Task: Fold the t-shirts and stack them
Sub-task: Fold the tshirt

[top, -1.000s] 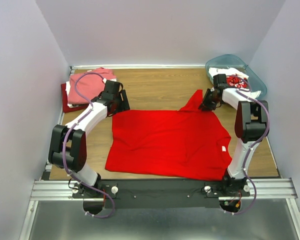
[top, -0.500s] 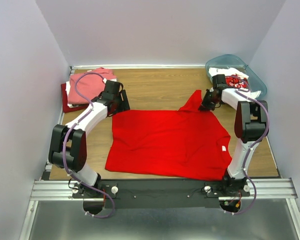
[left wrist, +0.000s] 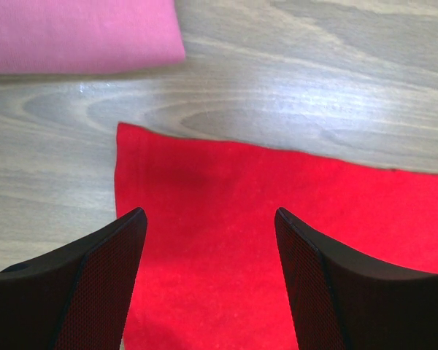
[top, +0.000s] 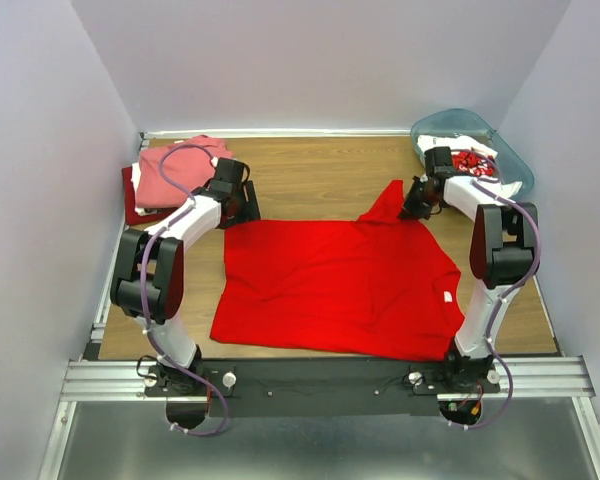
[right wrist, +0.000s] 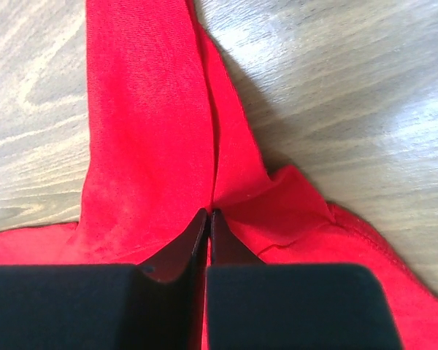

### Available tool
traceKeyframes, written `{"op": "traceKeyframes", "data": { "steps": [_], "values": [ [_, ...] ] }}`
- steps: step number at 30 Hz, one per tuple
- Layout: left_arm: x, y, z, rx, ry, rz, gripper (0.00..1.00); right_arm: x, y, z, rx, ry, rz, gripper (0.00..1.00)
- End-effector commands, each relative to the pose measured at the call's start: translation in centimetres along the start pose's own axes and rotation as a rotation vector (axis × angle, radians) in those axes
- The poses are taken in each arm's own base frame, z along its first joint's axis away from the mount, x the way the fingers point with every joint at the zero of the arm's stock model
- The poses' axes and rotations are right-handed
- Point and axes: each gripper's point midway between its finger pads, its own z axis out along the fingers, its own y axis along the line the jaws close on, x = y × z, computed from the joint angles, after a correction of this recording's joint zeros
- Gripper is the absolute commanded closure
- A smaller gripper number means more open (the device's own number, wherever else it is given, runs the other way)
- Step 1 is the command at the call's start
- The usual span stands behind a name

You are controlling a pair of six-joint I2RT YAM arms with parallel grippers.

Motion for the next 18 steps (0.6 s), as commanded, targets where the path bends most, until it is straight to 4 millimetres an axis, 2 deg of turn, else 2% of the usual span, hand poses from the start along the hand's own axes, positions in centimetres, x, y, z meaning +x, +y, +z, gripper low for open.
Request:
{"op": "traceKeyframes", "data": {
  "steps": [1,6,11,18],
  "values": [
    [-1.7,0.5,0.1,-0.026,-0.036,0.012,0.21,-0.5,0.1,-1.4,0.021,-0.027,-0.016,0.89],
    [-1.9,0.6,0.4,-0.024,-0.035,0.008,0.21,-0.5,0.6,-1.4,0.002,-0.014,-0.015,0.86],
    [-1.7,0.7,0.5,-0.022,-0.029,0.007,0.21,0.0,0.7,-1.1,-0.011,0.014,-0.005,0.77],
    [-1.8,0.7,0.6,-0.019,-0.029,0.005,0.21,0.4,0.6,-1.1,-0.01,0.024,-0.002,0.76]
  ]
}}
